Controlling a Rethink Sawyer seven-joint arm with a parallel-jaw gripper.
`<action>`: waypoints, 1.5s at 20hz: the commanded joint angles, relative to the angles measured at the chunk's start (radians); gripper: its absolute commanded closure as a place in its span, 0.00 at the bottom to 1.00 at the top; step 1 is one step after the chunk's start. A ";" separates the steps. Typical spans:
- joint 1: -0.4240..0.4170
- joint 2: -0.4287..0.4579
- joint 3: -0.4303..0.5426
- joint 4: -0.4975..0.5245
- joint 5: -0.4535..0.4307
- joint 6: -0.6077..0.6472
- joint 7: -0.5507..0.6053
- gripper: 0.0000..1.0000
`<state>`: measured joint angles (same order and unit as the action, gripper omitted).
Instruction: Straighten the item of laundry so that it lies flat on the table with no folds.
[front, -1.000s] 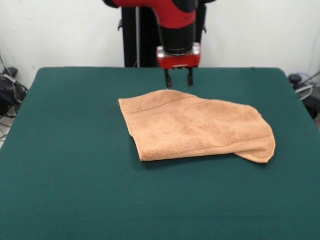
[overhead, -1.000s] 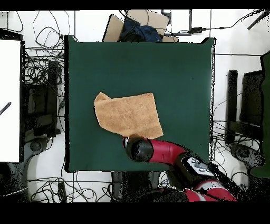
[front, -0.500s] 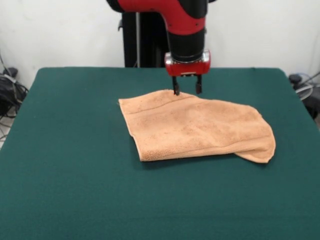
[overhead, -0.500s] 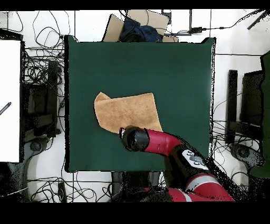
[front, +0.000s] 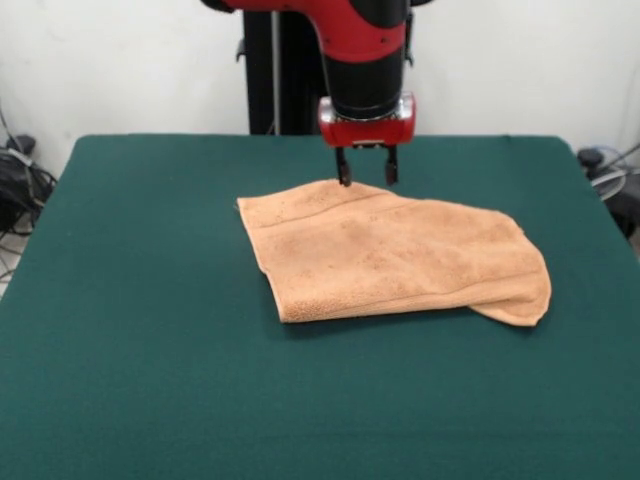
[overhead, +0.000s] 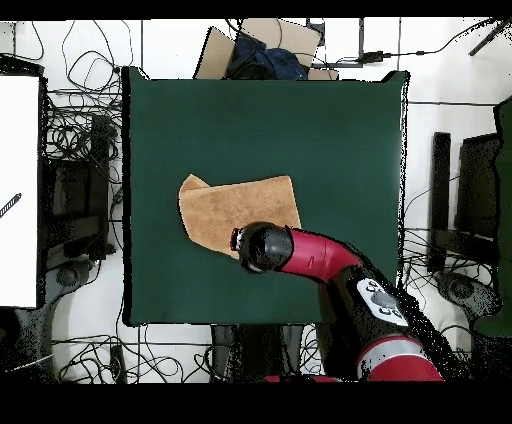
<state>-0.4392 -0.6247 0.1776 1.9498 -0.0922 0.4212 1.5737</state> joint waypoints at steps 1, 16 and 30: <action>-0.009 -0.019 0.083 -0.120 0.051 0.110 0.083 0.00; -0.011 0.086 0.082 -0.254 0.065 0.125 0.083 0.00; -0.001 0.104 0.085 -0.289 0.072 0.149 0.093 0.00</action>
<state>-0.4424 -0.5349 0.1793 1.6905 -0.0632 0.4765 1.5737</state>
